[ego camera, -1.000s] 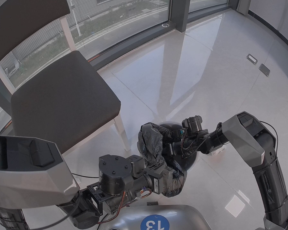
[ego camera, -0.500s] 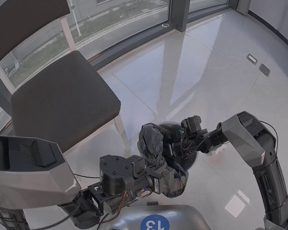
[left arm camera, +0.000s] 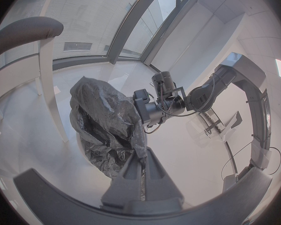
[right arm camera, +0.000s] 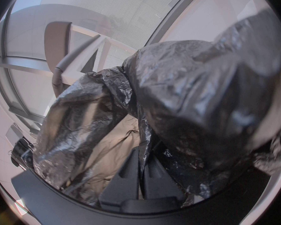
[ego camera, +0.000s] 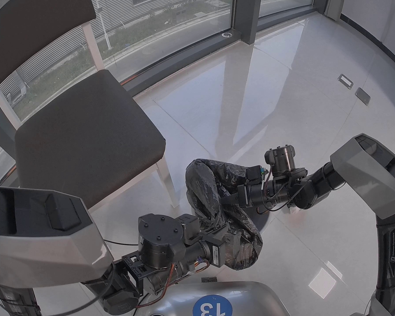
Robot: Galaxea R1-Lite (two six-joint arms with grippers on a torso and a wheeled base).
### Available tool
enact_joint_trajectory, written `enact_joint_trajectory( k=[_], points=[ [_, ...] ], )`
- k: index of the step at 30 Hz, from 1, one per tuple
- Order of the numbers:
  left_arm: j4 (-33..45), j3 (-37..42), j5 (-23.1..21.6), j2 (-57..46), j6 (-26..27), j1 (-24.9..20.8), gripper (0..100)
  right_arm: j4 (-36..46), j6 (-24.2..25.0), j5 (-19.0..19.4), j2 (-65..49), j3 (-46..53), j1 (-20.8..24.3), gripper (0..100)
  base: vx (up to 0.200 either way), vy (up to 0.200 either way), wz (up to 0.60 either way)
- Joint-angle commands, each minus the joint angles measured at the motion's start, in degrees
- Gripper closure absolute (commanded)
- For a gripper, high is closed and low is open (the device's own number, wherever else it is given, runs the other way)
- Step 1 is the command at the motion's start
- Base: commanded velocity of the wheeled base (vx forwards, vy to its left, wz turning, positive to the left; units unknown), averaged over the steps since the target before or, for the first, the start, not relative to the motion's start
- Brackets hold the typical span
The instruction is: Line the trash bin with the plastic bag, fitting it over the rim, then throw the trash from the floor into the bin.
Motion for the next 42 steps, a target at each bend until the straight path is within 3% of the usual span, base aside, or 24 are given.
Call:
enact_joint_trajectory(
  k=[1,9,13,15,20,29,36,40,42],
  points=[
    [-0.1,0.3,0.0,0.5,-0.1,-0.5,100,-2.7,1.4,0.6,-2.8,3.6,0.1,100,0.0,0.0,0.0],
    [-0.6,-0.2,0.0,2.1,-0.3,-1.0,100,-7.9,4.1,0.6,-1.8,8.2,-0.3,100,0.0,0.0,0.0],
    [-2.1,-0.3,0.0,3.3,-0.4,-1.4,100,-14.1,5.8,0.7,-2.0,13.0,-1.0,100,0.0,0.0,0.0],
    [-2.1,-0.3,0.0,3.2,-0.3,-1.2,100,-18.8,9.2,0.7,-4.2,17.6,-1.4,100,0.0,0.0,0.0],
    [-2.0,-0.3,0.0,3.2,-0.3,-0.8,100,-30.5,9.9,0.0,-12.9,29.0,-1.6,100,0.0,0.0,0.0],
    [-2.1,-0.5,0.0,3.4,-0.2,-1.3,100,-31.7,13.7,-0.3,-17.5,31.7,-1.6,100,0.0,0.0,0.0],
    [-2.1,-0.6,0.0,4.0,-0.2,-0.9,100,-31.2,11.4,-3.0,-15.7,31.9,-1.7,100,0.0,0.0,0.0],
    [-2.1,-0.5,0.0,4.0,-0.2,-0.7,100,-32.0,6.2,-4.2,-14.4,32.6,-2.0,100,0.0,0.0,0.0],
    [-2.1,-0.8,0.0,4.1,-0.2,0.5,100,-32.0,1.4,-5.8,-14.2,34.2,-2.0,100,0.0,0.0,0.0]
  ],
)
